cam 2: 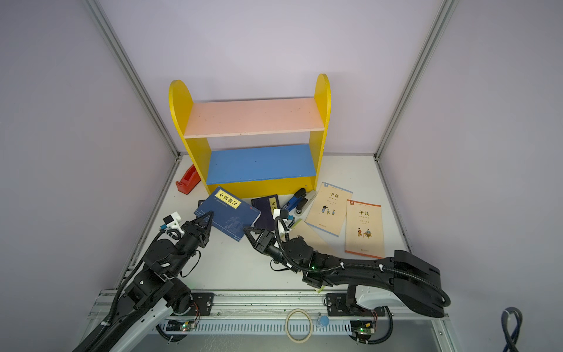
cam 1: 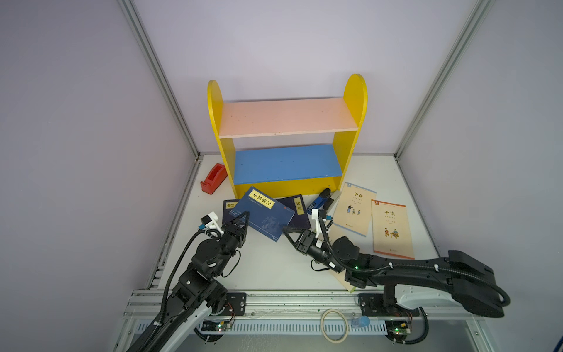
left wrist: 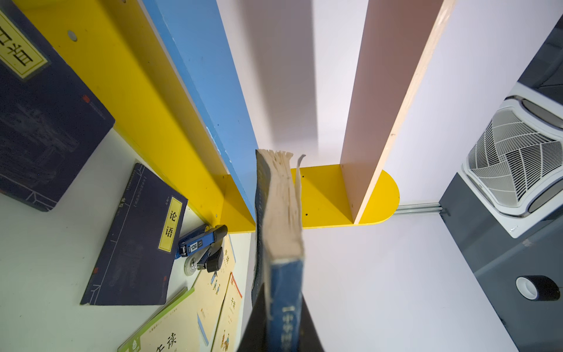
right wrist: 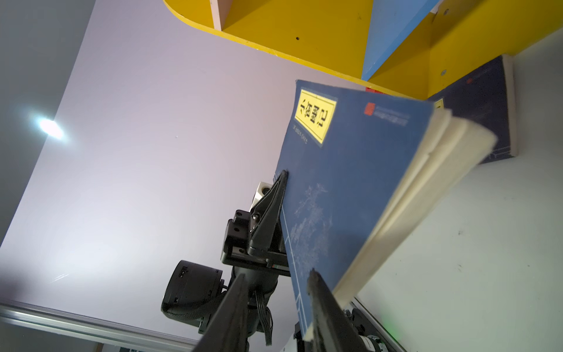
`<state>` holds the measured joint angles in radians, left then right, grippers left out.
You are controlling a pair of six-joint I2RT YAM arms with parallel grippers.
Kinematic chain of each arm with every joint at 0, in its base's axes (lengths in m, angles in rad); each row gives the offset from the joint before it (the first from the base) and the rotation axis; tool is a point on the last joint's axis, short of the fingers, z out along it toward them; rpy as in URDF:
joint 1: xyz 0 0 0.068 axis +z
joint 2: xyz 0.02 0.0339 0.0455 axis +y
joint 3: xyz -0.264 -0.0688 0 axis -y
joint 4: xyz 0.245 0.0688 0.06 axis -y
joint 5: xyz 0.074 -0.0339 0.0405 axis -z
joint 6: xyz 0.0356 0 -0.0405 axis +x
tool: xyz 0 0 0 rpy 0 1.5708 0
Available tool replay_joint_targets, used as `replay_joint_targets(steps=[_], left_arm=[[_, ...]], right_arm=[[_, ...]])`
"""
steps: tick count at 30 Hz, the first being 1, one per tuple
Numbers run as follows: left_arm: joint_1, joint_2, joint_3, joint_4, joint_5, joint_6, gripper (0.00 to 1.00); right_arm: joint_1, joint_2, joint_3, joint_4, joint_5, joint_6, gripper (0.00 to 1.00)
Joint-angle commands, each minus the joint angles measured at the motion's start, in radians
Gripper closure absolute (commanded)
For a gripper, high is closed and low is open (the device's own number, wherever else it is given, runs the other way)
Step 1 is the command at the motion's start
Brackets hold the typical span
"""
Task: Stacking books/files
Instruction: Pass the book.
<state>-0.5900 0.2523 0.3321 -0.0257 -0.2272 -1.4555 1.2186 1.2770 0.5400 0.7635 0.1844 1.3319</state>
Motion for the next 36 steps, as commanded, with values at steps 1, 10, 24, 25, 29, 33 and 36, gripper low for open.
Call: replay_joint_targets(steps=[1, 10, 24, 25, 29, 33, 36], left_arm=[[-0.003, -0.010, 0.000, 0.029, -0.040, 0.018, 1.00], [-0.003, -0.039, 0.006, 0.059, -0.082, 0.046, 1.00], [-0.014, -0.053, -0.012, 0.103, -0.086, 0.039, 1.00], [-0.015, -0.060, -0.011, 0.098, -0.089, 0.040, 1.00], [-0.014, -0.090, -0.003, 0.060, -0.098, 0.050, 1.00], [-0.016, -0.115, -0.017, 0.048, -0.103, 0.044, 1.00], [-0.016, -0.125, -0.027, 0.041, -0.109, 0.038, 1.00]], right_arm=[[0.001, 0.052, 0.008, 0.033, -0.011, 0.060, 0.70], [0.036, 0.084, -0.044, 0.143, 0.045, 0.125, 0.65], [0.105, 0.159, 0.094, 0.128, 0.161, 0.108, 0.56], [0.107, 0.172, 0.089, 0.153, 0.181, 0.117, 0.56], [0.107, 0.255, 0.085, 0.267, 0.221, 0.157, 0.54], [0.107, 0.323, 0.135, 0.318, 0.227, 0.163, 0.58], [0.107, 0.357, 0.178, 0.324, 0.227, 0.167, 0.60]])
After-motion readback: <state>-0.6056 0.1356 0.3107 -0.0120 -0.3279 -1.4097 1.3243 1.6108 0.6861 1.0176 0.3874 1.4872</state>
